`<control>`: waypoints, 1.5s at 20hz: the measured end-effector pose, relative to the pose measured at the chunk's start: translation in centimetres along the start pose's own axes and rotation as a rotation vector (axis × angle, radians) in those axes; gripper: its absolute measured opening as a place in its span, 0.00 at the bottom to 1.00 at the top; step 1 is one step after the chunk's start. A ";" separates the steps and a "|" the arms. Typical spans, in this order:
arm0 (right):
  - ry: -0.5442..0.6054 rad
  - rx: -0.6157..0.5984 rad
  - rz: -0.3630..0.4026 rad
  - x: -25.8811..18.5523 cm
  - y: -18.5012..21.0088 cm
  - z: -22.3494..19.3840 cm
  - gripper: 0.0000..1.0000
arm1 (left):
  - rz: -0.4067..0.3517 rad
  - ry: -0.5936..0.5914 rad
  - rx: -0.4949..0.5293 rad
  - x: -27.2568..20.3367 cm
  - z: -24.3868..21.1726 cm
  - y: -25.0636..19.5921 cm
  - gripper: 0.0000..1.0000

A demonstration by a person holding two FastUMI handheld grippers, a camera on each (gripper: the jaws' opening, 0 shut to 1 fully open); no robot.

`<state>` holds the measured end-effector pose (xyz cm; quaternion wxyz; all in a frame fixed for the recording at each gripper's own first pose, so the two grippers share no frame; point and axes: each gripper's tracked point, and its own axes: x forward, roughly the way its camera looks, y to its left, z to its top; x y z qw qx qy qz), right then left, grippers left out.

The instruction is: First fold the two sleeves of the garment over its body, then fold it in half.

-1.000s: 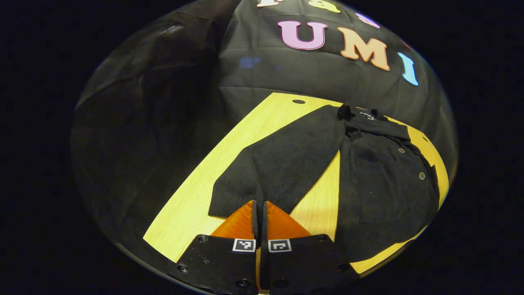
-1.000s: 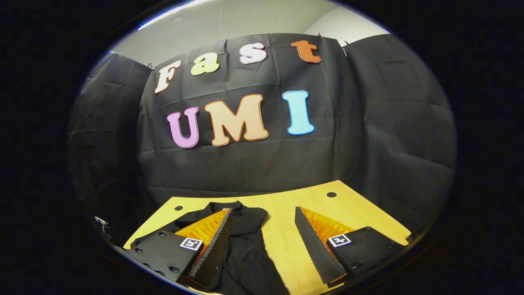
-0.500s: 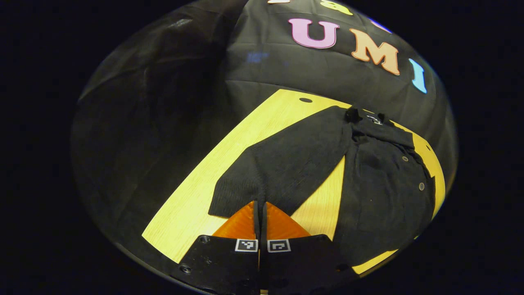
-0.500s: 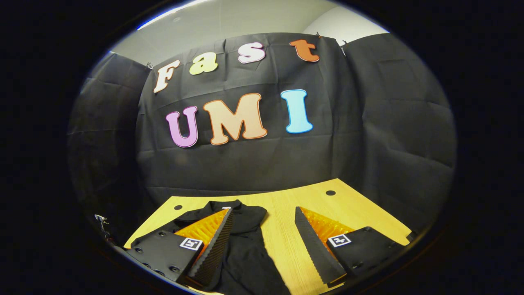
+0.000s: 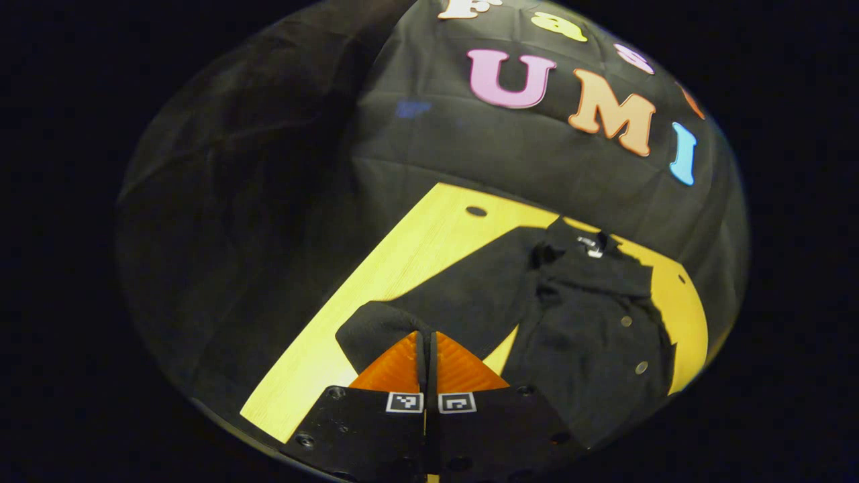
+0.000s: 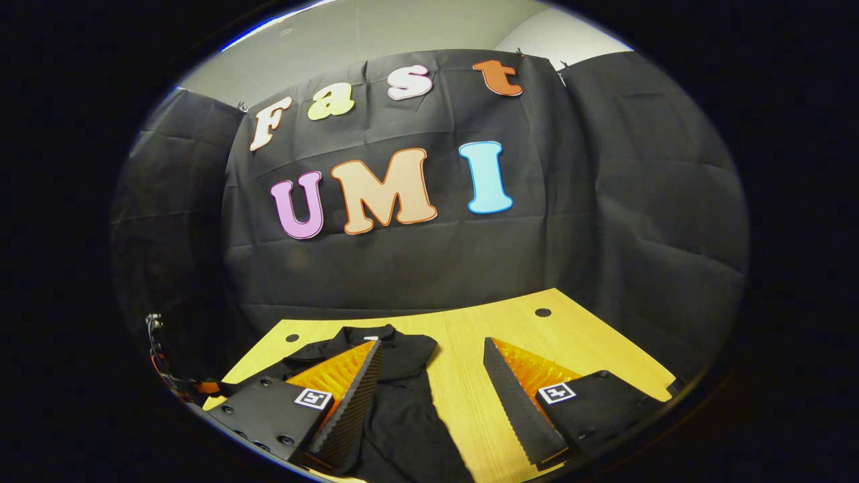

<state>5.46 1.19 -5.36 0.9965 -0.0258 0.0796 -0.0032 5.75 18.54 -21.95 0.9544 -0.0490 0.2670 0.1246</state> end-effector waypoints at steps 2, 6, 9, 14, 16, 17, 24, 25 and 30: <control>0.002 0.001 0.003 -0.1 -0.5 0.0 1.00 | -0.033 -0.040 0.033 1.0 3.1 -2.9 0.00; 0.027 0.006 0.009 -0.2 -1.4 -0.9 0.95 | -0.120 -0.092 0.097 3.5 7.3 -9.8 0.00; 0.053 0.016 0.012 -0.3 -2.3 -1.8 0.95 | -0.192 -0.092 0.152 5.1 8.2 -15.2 0.00; 0.067 0.061 0.026 0.0 -2.9 -2.4 0.95 | -0.289 -0.089 0.230 7.5 9.3 -24.1 0.00; 0.067 0.055 0.022 0.3 -3.5 -2.7 0.95 | -0.328 -0.103 0.271 8.0 9.9 -27.9 0.00; 0.071 0.047 0.020 0.6 -3.7 -2.8 0.95 | -0.349 -0.109 0.291 8.2 10.1 -29.8 0.00; 0.093 0.090 0.029 0.7 -4.8 -3.2 0.95 | -0.445 -0.073 0.390 9.9 7.5 -39.3 0.00; 0.095 0.085 0.025 0.7 -4.9 -3.4 0.95 | -0.458 -0.053 0.400 10.3 6.6 -40.6 0.00; 0.125 0.086 0.025 1.0 -5.0 -4.2 0.95 | -0.465 0.024 0.449 12.1 2.1 -44.1 0.00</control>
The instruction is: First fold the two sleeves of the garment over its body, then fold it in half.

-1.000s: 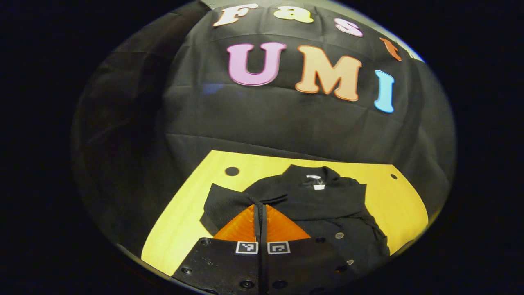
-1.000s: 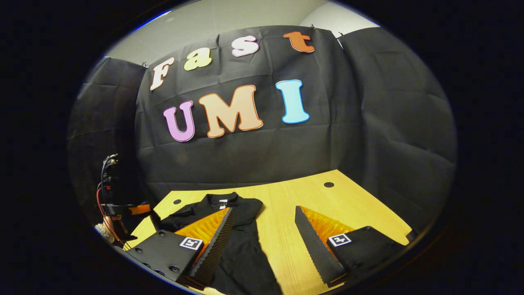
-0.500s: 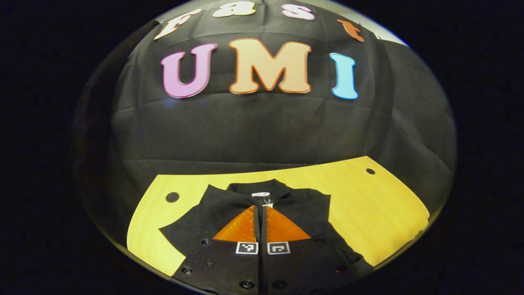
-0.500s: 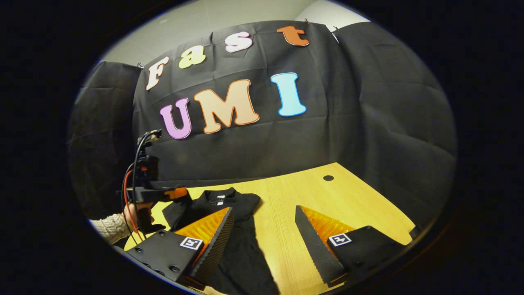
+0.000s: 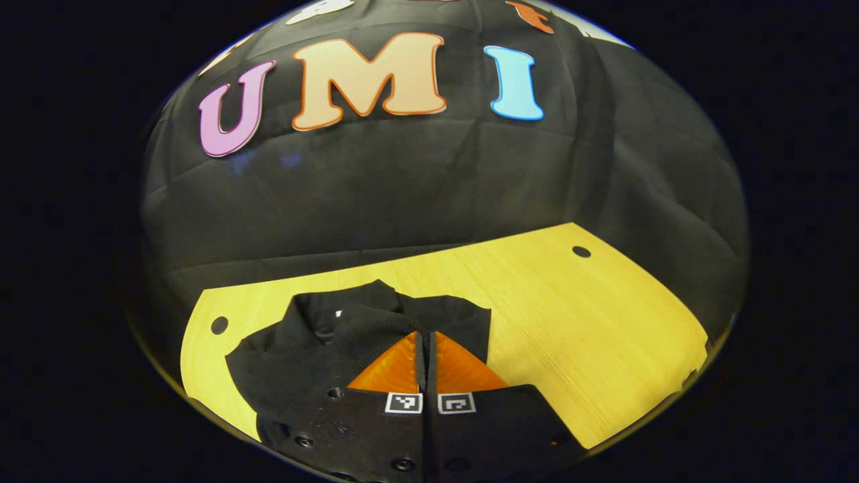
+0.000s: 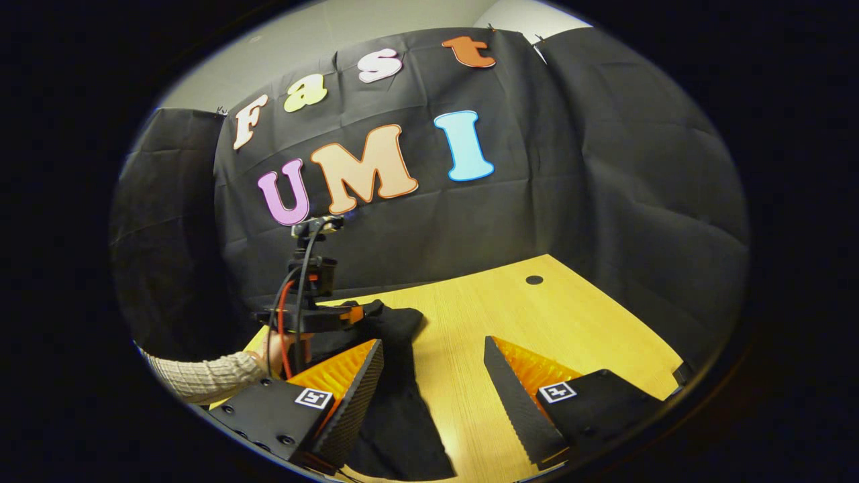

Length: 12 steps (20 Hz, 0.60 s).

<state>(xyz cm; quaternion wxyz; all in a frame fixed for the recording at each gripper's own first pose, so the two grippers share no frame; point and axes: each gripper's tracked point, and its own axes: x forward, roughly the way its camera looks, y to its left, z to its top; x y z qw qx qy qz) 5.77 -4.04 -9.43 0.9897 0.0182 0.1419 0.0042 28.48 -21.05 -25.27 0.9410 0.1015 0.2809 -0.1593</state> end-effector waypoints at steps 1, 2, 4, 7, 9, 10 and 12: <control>0.010 0.005 -0.002 0.1 -0.1 -0.2 0.95 | -0.008 0.020 -0.005 0.6 -0.8 -0.6 0.00; 0.024 0.010 -0.002 0.2 -0.1 -0.4 0.95 | -0.012 0.035 -0.011 1.1 -1.4 -1.2 0.00; 0.038 0.012 -0.002 0.7 -0.2 -0.5 0.95 | -0.013 0.059 -0.017 1.8 -2.2 -1.8 0.00; 0.060 0.000 -0.006 0.8 -0.1 -0.6 0.95 | -0.047 0.043 -0.034 1.9 -1.7 -3.0 0.05; 0.068 -0.006 -0.007 0.8 -0.1 -0.5 0.95 | -0.035 0.032 -0.021 1.5 -1.2 -3.1 0.17; 0.072 -0.006 -0.001 0.8 0.1 -0.6 0.95 | -0.035 0.023 -0.011 1.1 -0.7 -3.2 0.44; 0.077 -0.010 0.010 0.9 0.0 -0.7 0.95 | -0.032 -0.035 -0.013 -0.2 0.9 -3.3 1.00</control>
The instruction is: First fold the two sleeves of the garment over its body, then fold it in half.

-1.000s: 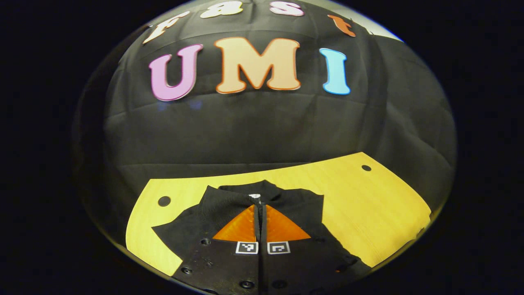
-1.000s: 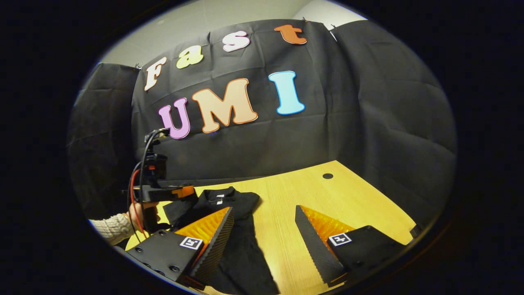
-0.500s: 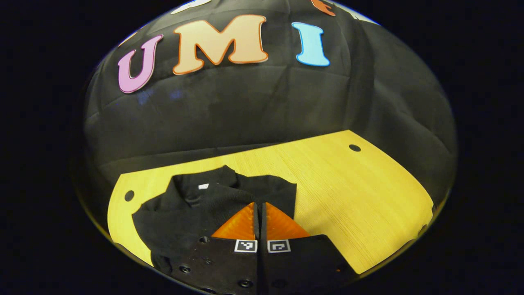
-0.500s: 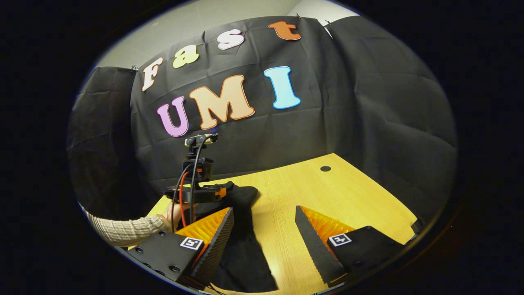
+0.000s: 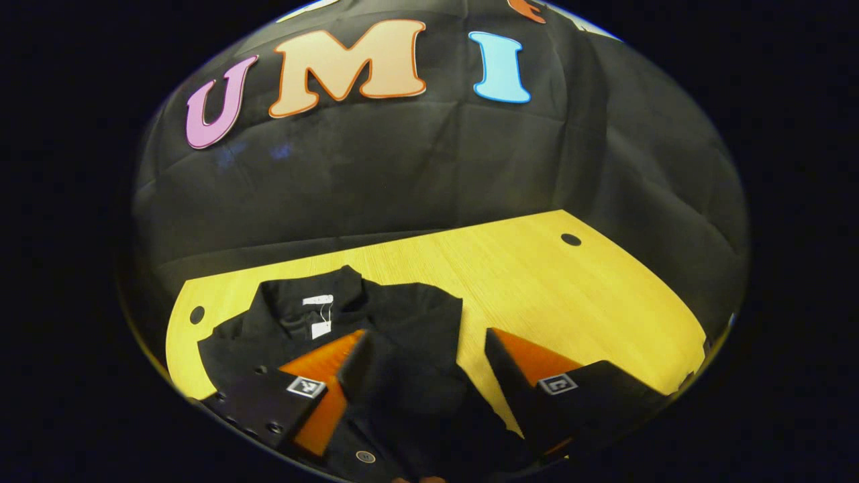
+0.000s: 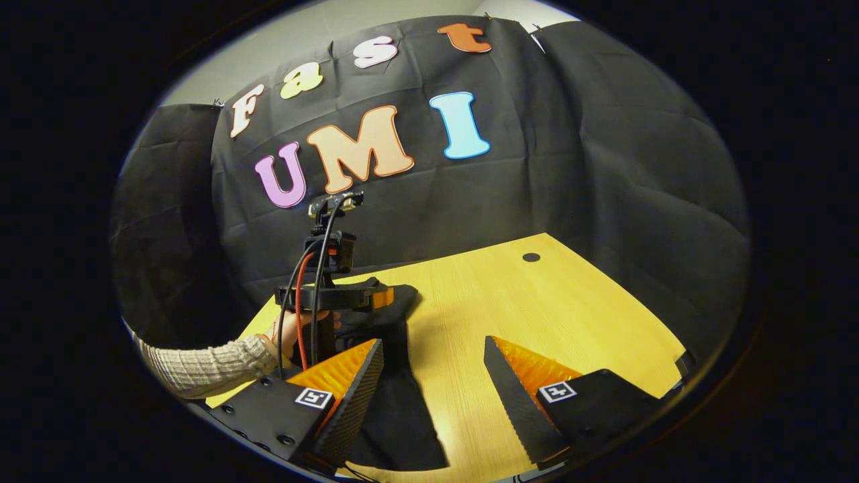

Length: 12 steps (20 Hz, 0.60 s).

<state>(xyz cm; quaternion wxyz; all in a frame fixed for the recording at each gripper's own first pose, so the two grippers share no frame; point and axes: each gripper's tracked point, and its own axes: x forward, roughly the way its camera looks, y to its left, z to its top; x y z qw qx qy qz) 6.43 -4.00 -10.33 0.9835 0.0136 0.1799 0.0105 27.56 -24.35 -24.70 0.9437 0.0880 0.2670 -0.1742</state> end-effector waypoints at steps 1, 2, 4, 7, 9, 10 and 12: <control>0.002 -0.004 0.002 -0.1 0.0 0.1 0.95 | -0.006 -0.035 -0.001 -0.3 1.0 -0.2 0.93; 0.001 -0.007 0.006 0.1 0.0 -0.1 0.95 | -0.007 -0.065 0.005 -1.2 1.9 -0.4 0.92; 0.000 -0.008 0.017 0.3 0.2 -0.6 0.95 | 0.012 -0.119 0.026 -2.9 3.7 0.4 0.92; 0.012 -0.019 0.037 0.6 0.4 -1.2 0.95 | 0.039 -0.201 0.041 -6.0 5.9 1.8 0.91; 0.017 -0.028 0.052 0.9 0.5 -1.3 0.95 | 0.065 -0.241 0.039 -8.3 6.7 3.1 0.91; 0.020 -0.035 0.060 1.1 0.6 -1.6 0.95 | 0.075 -0.257 0.034 -9.5 6.9 3.7 0.90; 0.028 -0.050 0.076 1.2 0.7 -2.0 0.95 | 0.100 -0.277 -0.001 -12.1 6.6 4.9 0.90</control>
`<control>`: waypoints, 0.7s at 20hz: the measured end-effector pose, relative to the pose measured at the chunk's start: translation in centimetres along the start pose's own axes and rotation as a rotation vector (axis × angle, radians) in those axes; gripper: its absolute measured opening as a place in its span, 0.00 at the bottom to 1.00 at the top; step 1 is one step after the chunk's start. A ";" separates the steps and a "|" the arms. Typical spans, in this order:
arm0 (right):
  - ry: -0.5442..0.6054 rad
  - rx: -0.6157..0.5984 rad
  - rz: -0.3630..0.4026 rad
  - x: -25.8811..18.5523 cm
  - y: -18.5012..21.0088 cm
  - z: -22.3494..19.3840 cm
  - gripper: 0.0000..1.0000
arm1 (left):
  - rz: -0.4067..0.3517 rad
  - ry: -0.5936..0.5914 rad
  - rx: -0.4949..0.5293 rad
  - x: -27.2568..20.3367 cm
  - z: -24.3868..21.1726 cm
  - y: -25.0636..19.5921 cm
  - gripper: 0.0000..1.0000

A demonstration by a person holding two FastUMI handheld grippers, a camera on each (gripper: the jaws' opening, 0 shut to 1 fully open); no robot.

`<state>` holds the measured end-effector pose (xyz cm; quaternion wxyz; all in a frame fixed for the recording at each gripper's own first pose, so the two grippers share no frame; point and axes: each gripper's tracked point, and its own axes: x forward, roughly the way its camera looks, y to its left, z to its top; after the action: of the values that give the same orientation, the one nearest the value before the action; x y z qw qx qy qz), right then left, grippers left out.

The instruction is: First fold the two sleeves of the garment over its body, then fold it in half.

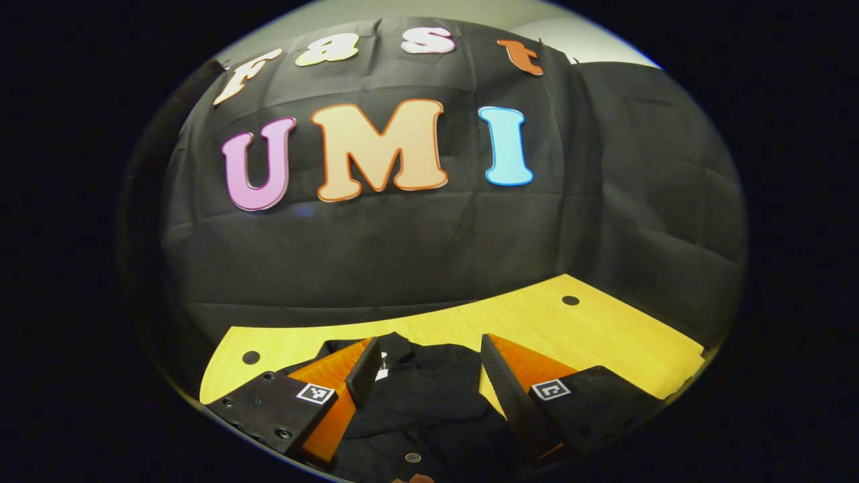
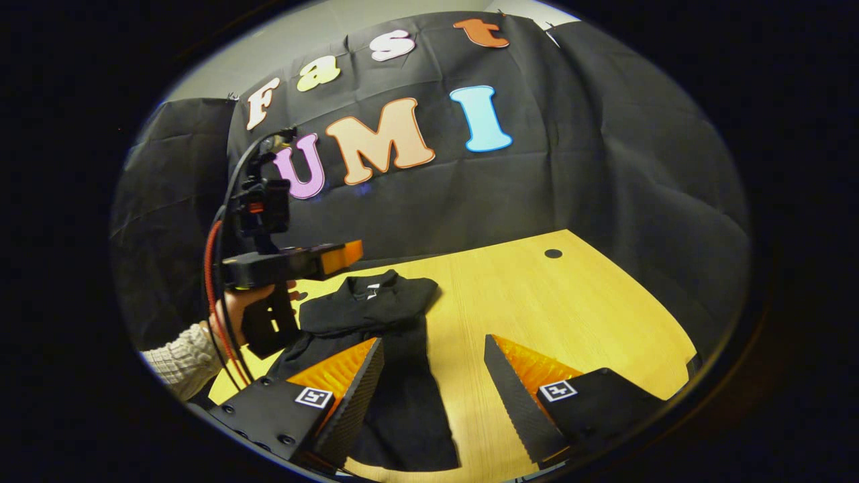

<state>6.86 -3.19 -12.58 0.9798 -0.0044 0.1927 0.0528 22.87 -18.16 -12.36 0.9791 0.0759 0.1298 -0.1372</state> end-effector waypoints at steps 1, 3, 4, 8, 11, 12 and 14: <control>0.004 -0.009 0.007 0.1 0.2 0.0 0.95 | 0.010 -0.010 -0.023 -1.4 0.2 0.6 0.90; 0.003 -0.021 0.025 0.2 0.6 -0.1 0.96 | 0.040 -0.044 -0.056 -4.3 0.7 2.2 0.90; 0.005 -0.027 0.037 0.1 0.8 -0.5 0.96 | 0.064 -0.054 -0.061 -5.7 0.8 3.3 0.90; 0.007 -0.058 0.076 -0.3 2.7 -2.0 0.95 | 0.154 -0.073 -0.049 -11.9 -0.4 7.3 0.94; 0.019 -0.086 0.086 -0.3 3.9 -3.2 0.96 | 0.219 -0.042 -0.049 -16.7 -3.5 10.3 0.90; 0.020 -0.097 0.086 -0.5 4.1 -3.8 0.96 | 0.240 -0.027 -0.052 -18.2 -4.9 11.2 0.90; 0.035 -0.132 0.074 -0.6 4.0 -5.5 0.96 | 0.279 0.026 -0.068 -21.3 -8.2 12.7 0.90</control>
<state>3.84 0.57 -17.36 0.9712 -0.0628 0.2060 0.1016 4.83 0.74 -12.90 0.9889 0.0617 0.1353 0.0057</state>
